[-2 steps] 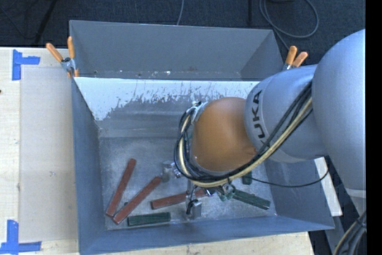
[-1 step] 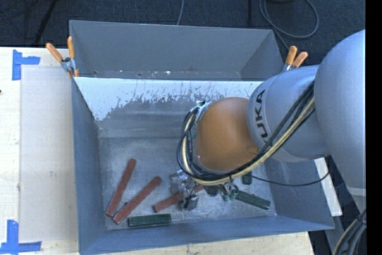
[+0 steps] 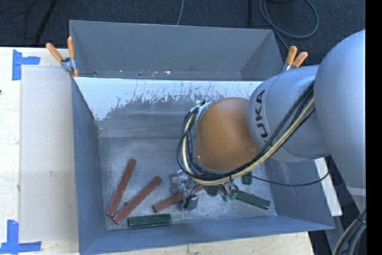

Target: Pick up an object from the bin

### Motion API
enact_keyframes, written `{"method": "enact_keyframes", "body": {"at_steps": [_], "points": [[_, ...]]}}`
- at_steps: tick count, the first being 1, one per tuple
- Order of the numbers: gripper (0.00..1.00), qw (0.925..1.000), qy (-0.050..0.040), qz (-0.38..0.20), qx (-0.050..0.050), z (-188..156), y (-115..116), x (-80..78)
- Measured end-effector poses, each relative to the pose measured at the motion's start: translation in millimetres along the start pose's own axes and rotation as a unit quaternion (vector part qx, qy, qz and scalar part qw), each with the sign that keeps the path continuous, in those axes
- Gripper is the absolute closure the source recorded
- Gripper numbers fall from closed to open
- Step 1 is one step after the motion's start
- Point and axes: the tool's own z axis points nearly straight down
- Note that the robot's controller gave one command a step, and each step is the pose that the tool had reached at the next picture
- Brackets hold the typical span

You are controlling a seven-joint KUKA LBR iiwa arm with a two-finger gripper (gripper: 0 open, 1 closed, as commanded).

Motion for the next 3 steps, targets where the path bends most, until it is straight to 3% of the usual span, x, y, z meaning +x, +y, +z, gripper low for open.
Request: {"method": "enact_keyframes", "body": {"at_steps": [3], "points": [[1.00,1.0000,-0.0001,0.001,0.000,-14,0,0.7]]}}
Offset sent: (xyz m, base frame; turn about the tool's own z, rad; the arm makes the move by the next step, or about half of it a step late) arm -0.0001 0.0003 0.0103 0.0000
